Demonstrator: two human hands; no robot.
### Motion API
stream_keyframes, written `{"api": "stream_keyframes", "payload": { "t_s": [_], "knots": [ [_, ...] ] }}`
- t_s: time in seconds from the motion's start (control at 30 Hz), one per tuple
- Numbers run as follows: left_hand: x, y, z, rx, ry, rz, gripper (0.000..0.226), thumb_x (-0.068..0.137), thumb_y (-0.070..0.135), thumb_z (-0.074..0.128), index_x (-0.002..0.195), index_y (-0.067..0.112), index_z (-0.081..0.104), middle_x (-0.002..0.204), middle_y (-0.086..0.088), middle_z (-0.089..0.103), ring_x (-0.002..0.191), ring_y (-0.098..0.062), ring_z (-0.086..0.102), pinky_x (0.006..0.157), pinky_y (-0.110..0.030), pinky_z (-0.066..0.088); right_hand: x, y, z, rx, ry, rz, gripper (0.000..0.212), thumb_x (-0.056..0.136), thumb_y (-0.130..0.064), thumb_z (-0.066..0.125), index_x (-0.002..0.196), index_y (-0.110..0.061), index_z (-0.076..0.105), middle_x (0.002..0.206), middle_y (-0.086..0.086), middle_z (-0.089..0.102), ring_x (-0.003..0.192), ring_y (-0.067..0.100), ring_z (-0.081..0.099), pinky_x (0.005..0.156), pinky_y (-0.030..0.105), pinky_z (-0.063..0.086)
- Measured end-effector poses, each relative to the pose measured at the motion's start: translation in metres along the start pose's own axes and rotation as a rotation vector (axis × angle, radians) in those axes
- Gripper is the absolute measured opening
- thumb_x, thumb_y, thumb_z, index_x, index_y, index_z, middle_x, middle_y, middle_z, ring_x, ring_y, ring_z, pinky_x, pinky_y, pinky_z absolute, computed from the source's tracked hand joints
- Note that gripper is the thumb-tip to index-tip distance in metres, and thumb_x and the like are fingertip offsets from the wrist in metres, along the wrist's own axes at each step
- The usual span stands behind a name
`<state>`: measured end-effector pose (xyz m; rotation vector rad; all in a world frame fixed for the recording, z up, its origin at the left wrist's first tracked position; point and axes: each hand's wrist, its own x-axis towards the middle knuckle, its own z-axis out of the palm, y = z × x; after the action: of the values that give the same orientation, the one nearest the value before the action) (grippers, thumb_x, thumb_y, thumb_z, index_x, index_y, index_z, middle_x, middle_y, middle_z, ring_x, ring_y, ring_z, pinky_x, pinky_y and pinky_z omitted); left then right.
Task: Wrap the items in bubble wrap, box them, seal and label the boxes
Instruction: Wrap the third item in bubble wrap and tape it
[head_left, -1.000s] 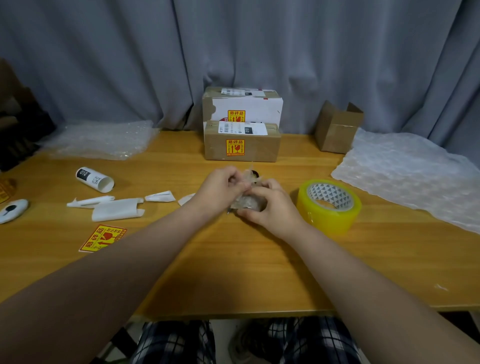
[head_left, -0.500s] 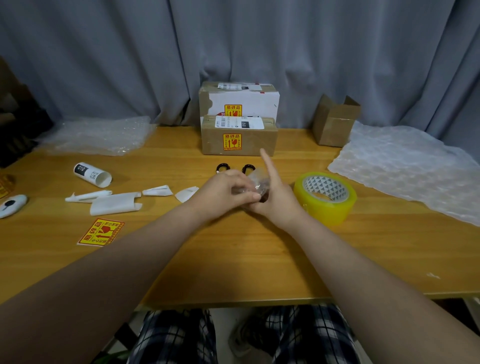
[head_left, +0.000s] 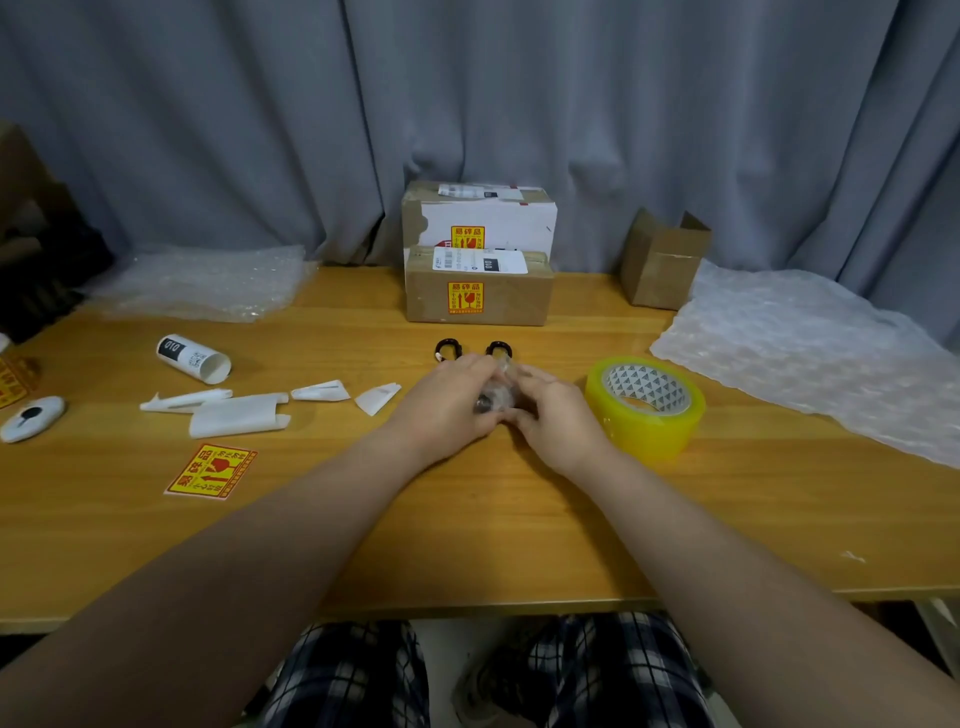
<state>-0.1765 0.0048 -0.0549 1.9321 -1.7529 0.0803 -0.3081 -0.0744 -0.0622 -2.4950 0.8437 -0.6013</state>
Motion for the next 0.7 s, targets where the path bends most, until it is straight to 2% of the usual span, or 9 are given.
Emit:
{"api": "stream_keyframes", "payload": {
  "t_s": [0.13,0.2,0.23,0.3,0.37,0.43,0.53,0.6,0.7],
  "knots": [
    [-0.001,-0.007,-0.016,-0.338,0.007,-0.046,0.025,0.086,0.023,0.066,0.109,0.023,0.059,0.104,0.007,0.062,0.093,-0.010,0.058,0.080,-0.024,0.048,-0.005,-0.001,-0.011,-0.017,0.132,-0.109,0.039,0.092,-0.029,0.062,0.130,-0.022,0.058,0.158,-0.004,0.019,0.141,0.016,0.018,0.110,0.027,0.016],
    [-0.002,-0.009,-0.021,-0.479,0.043,-0.040,0.021,0.087,0.019,0.065,0.106,0.025,0.058,0.103,0.005,0.062,0.091,-0.009,0.057,0.079,-0.022,0.044,-0.005,-0.003,-0.020,0.091,0.119,-0.143,0.039,0.089,-0.027,0.066,0.127,-0.021,0.059,0.154,-0.003,0.031,0.140,0.014,0.023,0.115,0.031,0.015],
    [-0.001,-0.009,-0.022,-0.503,0.062,-0.038,0.021,0.088,0.017,0.064,0.106,0.025,0.058,0.105,0.002,0.060,0.090,-0.008,0.055,0.079,-0.021,0.042,-0.005,-0.002,-0.022,0.150,0.103,-0.148,0.040,0.087,-0.024,0.069,0.126,-0.018,0.060,0.146,0.000,0.043,0.136,0.015,0.034,0.116,0.035,0.023],
    [-0.001,-0.006,-0.023,-0.535,0.039,-0.044,0.021,0.089,0.016,0.062,0.108,0.022,0.056,0.107,-0.001,0.056,0.086,-0.002,0.052,0.075,-0.015,0.041,-0.006,-0.002,-0.025,0.183,0.121,-0.164,0.039,0.085,-0.019,0.071,0.122,-0.013,0.063,0.126,0.003,0.061,0.117,0.016,0.054,0.103,0.038,0.041],
    [-0.002,0.000,-0.025,-0.634,-0.043,-0.058,0.030,0.086,0.019,0.066,0.112,0.017,0.052,0.102,0.003,0.057,0.079,0.000,0.056,0.069,-0.012,0.045,-0.007,-0.002,-0.027,0.143,0.152,-0.183,0.036,0.084,-0.017,0.072,0.119,-0.012,0.066,0.117,0.003,0.066,0.108,0.017,0.060,0.095,0.034,0.046],
    [-0.001,0.004,-0.023,-0.595,-0.031,-0.037,0.035,0.082,0.022,0.071,0.112,0.018,0.054,0.098,0.007,0.060,0.081,-0.004,0.058,0.068,-0.012,0.047,-0.006,-0.003,-0.032,0.105,0.123,-0.172,0.038,0.084,-0.024,0.072,0.120,-0.016,0.066,0.118,0.000,0.067,0.109,0.015,0.059,0.095,0.030,0.046],
    [0.006,0.010,-0.020,-0.483,0.036,-0.046,0.030,0.083,0.025,0.070,0.110,0.018,0.060,0.097,0.006,0.062,0.083,-0.008,0.057,0.070,-0.016,0.048,-0.002,0.001,-0.055,0.037,0.024,-0.113,0.051,0.084,-0.038,0.069,0.132,-0.025,0.055,0.132,-0.007,0.057,0.124,0.010,0.046,0.103,0.031,0.039],
    [0.010,0.013,-0.017,-0.468,0.043,-0.085,0.029,0.083,0.027,0.070,0.110,0.019,0.061,0.098,0.005,0.064,0.085,-0.011,0.060,0.071,-0.024,0.051,0.002,0.013,-0.072,-0.017,-0.031,-0.065,0.056,0.089,-0.038,0.063,0.140,-0.029,0.041,0.145,-0.003,0.042,0.134,0.016,0.035,0.110,0.038,0.034],
    [0.012,0.016,-0.012,-0.424,0.023,-0.090,0.031,0.083,0.029,0.071,0.110,0.019,0.061,0.098,0.003,0.065,0.086,-0.013,0.061,0.072,-0.027,0.051,0.001,0.030,-0.091,-0.354,-0.310,0.056,0.058,0.090,-0.046,0.058,0.142,-0.033,0.037,0.155,0.007,0.017,0.139,0.030,0.029,0.112,0.042,0.030]
  ]
}}
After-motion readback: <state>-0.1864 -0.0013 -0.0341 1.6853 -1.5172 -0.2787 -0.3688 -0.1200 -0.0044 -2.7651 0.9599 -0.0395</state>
